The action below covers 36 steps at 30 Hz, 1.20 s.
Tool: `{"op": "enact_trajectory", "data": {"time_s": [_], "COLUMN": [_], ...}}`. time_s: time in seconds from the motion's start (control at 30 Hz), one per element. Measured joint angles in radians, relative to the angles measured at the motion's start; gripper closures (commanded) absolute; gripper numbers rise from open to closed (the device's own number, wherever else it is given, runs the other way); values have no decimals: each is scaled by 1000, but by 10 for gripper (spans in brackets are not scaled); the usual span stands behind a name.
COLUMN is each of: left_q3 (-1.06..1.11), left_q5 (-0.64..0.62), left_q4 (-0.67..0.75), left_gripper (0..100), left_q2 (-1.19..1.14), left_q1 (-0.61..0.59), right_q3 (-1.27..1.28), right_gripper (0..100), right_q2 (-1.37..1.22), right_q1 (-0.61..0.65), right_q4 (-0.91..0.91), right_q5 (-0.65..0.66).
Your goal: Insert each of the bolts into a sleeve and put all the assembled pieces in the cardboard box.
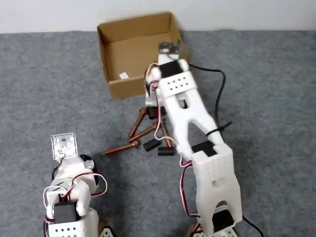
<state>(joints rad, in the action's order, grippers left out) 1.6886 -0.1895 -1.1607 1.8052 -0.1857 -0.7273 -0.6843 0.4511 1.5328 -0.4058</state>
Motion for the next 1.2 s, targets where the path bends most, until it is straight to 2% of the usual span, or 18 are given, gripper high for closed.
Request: {"op": "enact_trajectory", "data": {"time_s": [0.13, 0.27, 0.83, 1.0, 1.1, 1.2], "left_q3": [0, 0, 0, 0, 0, 0], "left_q5": [0, 0, 0, 0, 0, 0], "left_q4": [0, 0, 0, 0, 0, 0], "left_gripper": [994, 994, 994, 994, 994, 994], "left_q2": [0, 0, 0, 0, 0, 0], "left_q1": [0, 0, 0, 0, 0, 0], "right_q3": [0, 0, -17, -17, -17, -17], "right_gripper": [779, 786, 798, 995, 967, 992], "right_q2": [-40, -98, -226, -226, -226, -226], "right_q1": [12, 9, -72, -81, -89, -84], "right_q4": [-115, -192, -232, -221, -189, -150], "right_q5": [-3, -3, -57, -57, -57, -57]}}
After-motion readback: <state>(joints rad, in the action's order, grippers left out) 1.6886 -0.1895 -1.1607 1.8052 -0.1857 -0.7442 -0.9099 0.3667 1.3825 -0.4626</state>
